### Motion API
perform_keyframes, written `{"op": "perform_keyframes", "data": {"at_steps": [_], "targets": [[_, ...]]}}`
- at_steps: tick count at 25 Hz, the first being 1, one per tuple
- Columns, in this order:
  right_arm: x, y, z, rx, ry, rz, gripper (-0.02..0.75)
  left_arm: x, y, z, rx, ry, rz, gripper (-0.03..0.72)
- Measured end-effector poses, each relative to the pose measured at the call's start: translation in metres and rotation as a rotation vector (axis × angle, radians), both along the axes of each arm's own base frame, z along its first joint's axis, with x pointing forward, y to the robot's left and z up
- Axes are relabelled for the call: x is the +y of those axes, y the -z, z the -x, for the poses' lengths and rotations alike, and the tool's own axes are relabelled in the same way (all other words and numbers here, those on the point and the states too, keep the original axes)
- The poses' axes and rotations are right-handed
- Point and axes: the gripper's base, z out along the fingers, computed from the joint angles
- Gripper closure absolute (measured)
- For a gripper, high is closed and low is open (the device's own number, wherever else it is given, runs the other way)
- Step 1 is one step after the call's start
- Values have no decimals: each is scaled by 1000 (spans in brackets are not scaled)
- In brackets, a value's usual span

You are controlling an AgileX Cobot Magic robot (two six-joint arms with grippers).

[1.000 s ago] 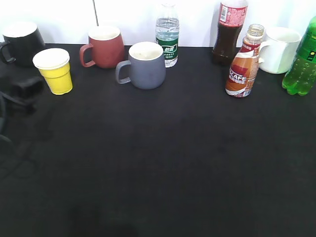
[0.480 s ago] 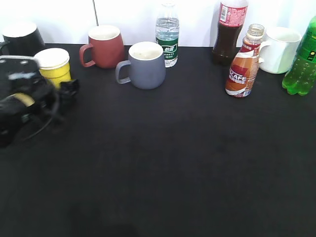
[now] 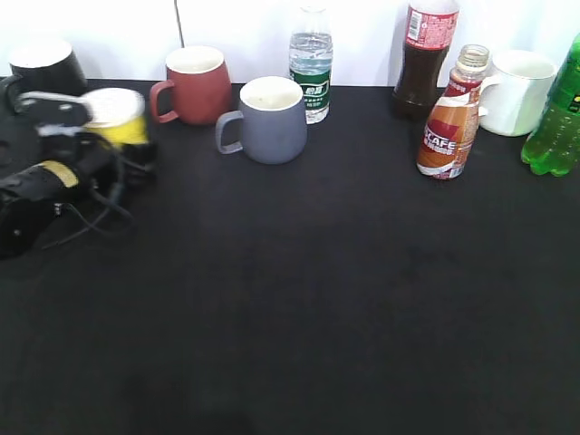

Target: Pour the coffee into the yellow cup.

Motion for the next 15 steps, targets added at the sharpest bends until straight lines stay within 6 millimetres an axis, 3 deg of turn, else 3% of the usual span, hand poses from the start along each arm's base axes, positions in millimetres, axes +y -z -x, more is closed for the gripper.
{"op": "perform_keyframes", "data": {"at_steps": [3,10,13,15], "targets": [[0,0,0,0,0,0,168,-25,-23,20,6,255,16,237],[0,0,0,0,0,0,168,-96,-37,77,-20,675,-8,238],[0,0,0,0,0,0,168,-123,-41,89,-52,794,-13,238],[0,0,0,0,0,0,168,-146,-39,86,-57,858,-16,238]]}}
